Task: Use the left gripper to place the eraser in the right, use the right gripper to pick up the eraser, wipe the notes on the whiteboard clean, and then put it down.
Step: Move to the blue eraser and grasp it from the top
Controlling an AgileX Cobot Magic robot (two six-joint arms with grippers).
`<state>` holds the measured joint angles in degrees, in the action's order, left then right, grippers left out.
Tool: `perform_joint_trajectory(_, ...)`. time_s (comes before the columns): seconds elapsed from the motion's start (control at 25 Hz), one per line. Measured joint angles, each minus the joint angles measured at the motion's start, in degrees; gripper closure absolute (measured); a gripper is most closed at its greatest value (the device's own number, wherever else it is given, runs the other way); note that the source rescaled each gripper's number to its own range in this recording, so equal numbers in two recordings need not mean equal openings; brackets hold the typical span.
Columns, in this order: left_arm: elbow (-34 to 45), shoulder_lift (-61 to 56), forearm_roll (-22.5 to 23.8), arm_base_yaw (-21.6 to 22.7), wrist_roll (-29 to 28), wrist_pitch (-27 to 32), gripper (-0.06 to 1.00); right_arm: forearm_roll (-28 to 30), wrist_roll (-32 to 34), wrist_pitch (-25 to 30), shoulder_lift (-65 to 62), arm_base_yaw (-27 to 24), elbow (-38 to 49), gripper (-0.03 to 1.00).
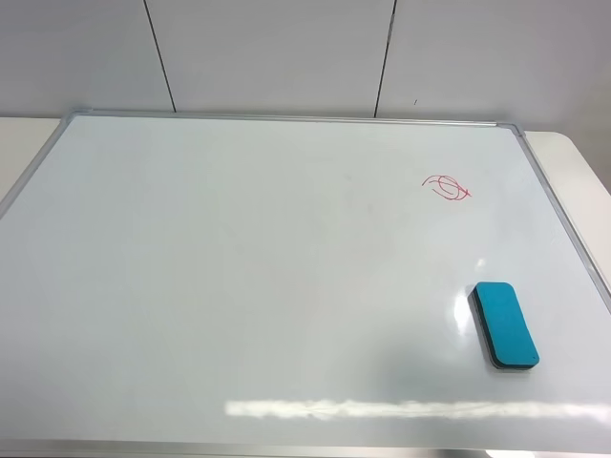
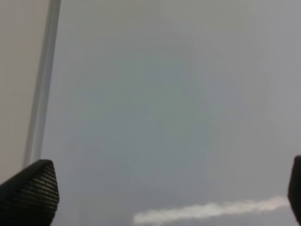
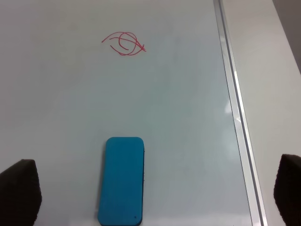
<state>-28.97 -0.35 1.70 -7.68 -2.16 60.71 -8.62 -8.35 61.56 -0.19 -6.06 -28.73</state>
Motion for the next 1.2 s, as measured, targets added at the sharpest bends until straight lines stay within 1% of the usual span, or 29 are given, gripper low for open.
perform_joint_trajectory(0.12,0.0,0.0,0.0,0.5,0.0,0.0,-0.05,0.0,0.0,0.0,0.0,0.0,0.0,-0.03)
perform_joint_trajectory(0.36,0.0,0.0,0.0,5.5,0.0,0.0,-0.05,0.0,0.0,0.0,0.0,0.0,0.0,-0.03)
perform_joint_trajectory(0.44,0.0,0.0,0.0,6.5,0.0,0.0,-0.05,0.0,0.0,0.0,0.0,0.0,0.0,-0.03)
perform_joint_trajectory(0.64,0.0,0.0,0.0,7.4,0.0,0.0,-0.05,0.0,0.0,0.0,0.0,0.0,0.0,-0.03)
perform_joint_trajectory(1.2,0.0,0.0,0.0,7.4,0.0,0.0,-0.05,0.0,0.0,0.0,0.0,0.0,0.0,-0.03)
